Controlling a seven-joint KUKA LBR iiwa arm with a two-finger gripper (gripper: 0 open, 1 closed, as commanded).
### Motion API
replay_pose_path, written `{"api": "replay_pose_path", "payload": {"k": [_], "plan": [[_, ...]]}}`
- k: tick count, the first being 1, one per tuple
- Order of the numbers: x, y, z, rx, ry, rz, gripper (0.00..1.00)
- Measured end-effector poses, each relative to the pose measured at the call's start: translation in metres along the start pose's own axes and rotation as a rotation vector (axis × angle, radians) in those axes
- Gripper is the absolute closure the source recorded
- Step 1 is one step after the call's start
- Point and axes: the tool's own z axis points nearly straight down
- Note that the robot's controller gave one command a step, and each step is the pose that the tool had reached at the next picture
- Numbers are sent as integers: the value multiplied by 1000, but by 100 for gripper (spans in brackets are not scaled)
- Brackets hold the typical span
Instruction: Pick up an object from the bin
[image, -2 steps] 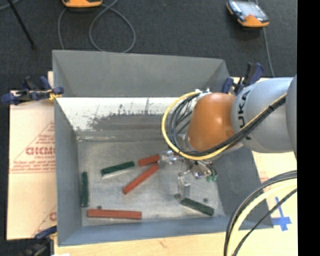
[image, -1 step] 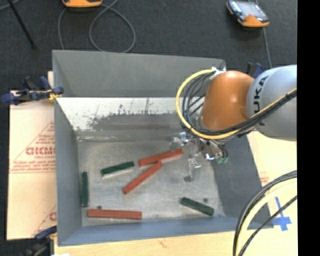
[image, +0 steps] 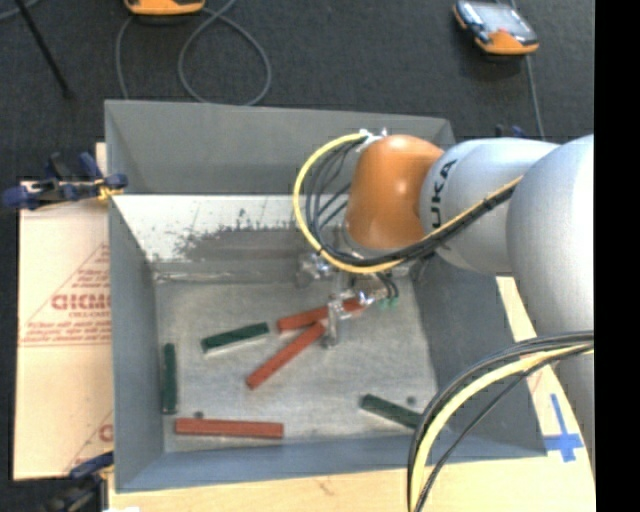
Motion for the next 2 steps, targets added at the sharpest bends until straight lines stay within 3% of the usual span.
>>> {"api": "replay_pose_path", "payload": {"k": [1,2], "plan": [[0,-3,-4,2,-2,5,100],[4,-38,-139,7,-8,10,100]]}}
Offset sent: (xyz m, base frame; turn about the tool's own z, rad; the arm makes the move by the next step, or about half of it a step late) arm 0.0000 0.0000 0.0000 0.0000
